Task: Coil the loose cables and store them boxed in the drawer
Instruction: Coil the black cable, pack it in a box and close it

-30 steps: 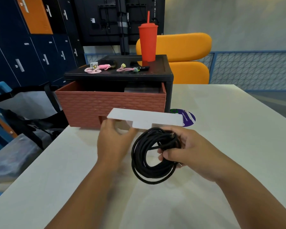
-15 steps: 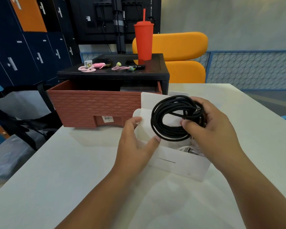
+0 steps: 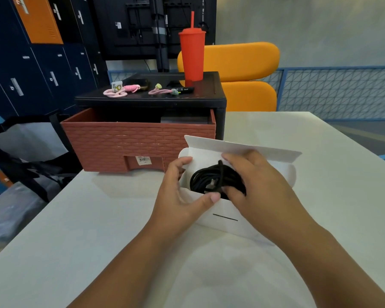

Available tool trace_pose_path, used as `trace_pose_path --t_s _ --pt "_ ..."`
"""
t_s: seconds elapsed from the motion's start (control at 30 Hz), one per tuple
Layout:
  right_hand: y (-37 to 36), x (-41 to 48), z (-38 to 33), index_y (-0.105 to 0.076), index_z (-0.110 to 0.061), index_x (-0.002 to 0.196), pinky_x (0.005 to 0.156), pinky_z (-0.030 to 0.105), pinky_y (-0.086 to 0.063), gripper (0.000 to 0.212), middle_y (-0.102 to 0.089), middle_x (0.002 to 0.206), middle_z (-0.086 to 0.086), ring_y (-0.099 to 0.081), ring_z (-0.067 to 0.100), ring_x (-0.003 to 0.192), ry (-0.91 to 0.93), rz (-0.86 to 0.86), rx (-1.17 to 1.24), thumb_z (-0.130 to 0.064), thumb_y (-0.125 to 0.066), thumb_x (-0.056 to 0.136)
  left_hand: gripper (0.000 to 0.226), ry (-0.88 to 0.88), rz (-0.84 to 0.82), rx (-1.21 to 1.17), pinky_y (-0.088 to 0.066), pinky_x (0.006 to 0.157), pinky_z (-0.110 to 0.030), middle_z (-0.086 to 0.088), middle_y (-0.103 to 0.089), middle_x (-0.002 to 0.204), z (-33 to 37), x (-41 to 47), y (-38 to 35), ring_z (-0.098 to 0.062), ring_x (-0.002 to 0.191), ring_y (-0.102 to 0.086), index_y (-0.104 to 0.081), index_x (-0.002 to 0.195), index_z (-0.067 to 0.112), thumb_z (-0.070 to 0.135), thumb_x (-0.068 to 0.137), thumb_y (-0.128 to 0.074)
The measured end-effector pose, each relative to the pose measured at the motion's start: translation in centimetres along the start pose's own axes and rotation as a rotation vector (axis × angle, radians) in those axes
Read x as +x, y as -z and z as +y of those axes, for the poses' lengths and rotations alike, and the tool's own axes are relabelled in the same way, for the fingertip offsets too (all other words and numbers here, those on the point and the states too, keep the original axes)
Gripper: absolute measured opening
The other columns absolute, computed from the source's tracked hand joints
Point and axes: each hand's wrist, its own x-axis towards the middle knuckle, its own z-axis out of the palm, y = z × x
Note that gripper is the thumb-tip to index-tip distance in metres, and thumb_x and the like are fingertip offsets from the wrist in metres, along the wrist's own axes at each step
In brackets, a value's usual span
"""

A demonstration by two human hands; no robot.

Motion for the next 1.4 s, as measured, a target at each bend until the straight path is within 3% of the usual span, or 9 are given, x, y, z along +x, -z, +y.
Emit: trace_pose_path --t_s 0.2,0.33,0.5,0.63,0.73,0.9,1.03,1.2,1.4 --pt "0.7 0.2 0.2 -0.062 -0.022 0.098 0.071 0.026 -0.040 0.015 -0.050 0.085 -0.011 -0.048 0.011 0.083 -0.032 -0.093 0.001 -0.028 -0.062 0.085 0.068 -0.005 -0.071 0.000 -0.039 0.083 -0.007 0.009 -0.054 0.113 -0.2 0.1 0.1 0.007 0.104 -0.051 -0.042 0.117 0.038 0.046 0.057 -0.072" --pt "0.9 0.2 1.0 -0.067 -0.022 0.100 0.079 0.030 -0.043 0.020 -0.061 0.096 -0.006 -0.053 0.013 0.090 0.048 -0.200 -0.043 -0.027 -0.050 0.093 0.056 0.019 -0.063 -0.010 -0.044 0.087 -0.018 0.016 -0.054 0.104 -0.4 0.1 0.1 0.001 0.102 -0.052 -0.046 0.111 0.046 0.043 0.059 -0.068" --pt "1.2 -0.2 1.4 -0.069 -0.024 0.100 0.078 0.028 -0.042 0.022 -0.064 0.096 -0.010 -0.055 0.009 0.092 0.105 -0.193 0.039 -0.024 -0.048 0.093 0.047 -0.011 -0.035 0.008 -0.038 0.072 -0.001 0.018 -0.053 0.101 0.2 0.0 0.1 0.018 0.090 -0.048 -0.048 0.109 0.034 0.017 0.067 -0.059" --pt "0.6 -0.2 1.9 -0.070 -0.018 0.085 0.070 0.031 -0.047 0.027 -0.067 0.085 -0.006 -0.059 0.014 0.083 0.183 -0.121 -0.020 -0.028 -0.046 0.090 0.044 0.016 -0.022 -0.062 -0.040 0.067 -0.003 0.005 -0.053 0.090 0.5 0.3 0.3 0.011 0.078 -0.052 -0.053 0.104 0.031 0.011 0.065 -0.051" --pt "0.5 0.0 2.9 -0.071 -0.019 0.076 0.060 0.026 -0.048 0.029 -0.069 0.076 -0.006 -0.062 0.017 0.070 0.174 0.097 -0.016 -0.033 -0.046 0.081 0.041 0.045 -0.023 -0.099 -0.044 0.079 -0.015 0.007 -0.056 0.102 0.2 0.8 0.8 -0.004 0.097 -0.055 -0.064 0.097 0.035 0.017 0.061 -0.055" --pt "-0.1 0.3 4.5 -0.072 -0.016 0.074 0.063 0.021 -0.046 0.017 -0.067 0.073 -0.006 -0.060 0.015 0.068 0.025 0.307 0.208 -0.022 -0.056 0.074 0.037 0.118 0.010 -0.153 -0.043 0.073 -0.008 0.009 -0.051 0.100 0.1 1.2 1.3 0.008 0.089 -0.055 -0.068 0.093 0.023 0.013 0.063 -0.049" --pt "-1.5 0.8 5.6 -0.064 -0.024 0.091 0.073 0.015 -0.041 0.018 -0.060 0.095 -0.007 -0.055 0.007 0.087 -0.124 0.340 0.333 -0.033 -0.067 0.076 0.023 0.175 0.057 -0.050 -0.040 0.084 -0.018 0.006 -0.053 0.100 -0.6 1.5 1.3 -0.004 0.096 -0.055 -0.069 0.085 0.025 0.014 0.071 -0.053" --pt "-3.4 0.6 5.7 -0.042 -0.037 0.115 0.080 0.022 -0.039 0.062 -0.046 0.119 -0.008 -0.049 0.012 0.107 -0.427 -0.003 0.624 -0.049 -0.065 0.060 0.033 0.198 0.076 0.070 -0.037 0.080 -0.003 0.003 -0.056 0.100 -1.2 1.8 1.3 0.009 0.085 -0.053 -0.066 0.077 0.027 0.001 0.089 -0.050" --pt "-4.1 0.7 6.1 -0.041 -0.036 0.122 0.086 0.031 -0.043 0.045 -0.043 0.105 -0.022 -0.046 0.015 0.112 -0.481 -0.034 0.655 -0.034 -0.065 0.084 0.027 0.290 0.087 0.067 -0.041 0.092 -0.027 0.002 -0.061 0.102 -1.4 2.0 1.3 -0.012 0.096 -0.057 -0.066 0.078 0.026 0.009 0.091 -0.050"
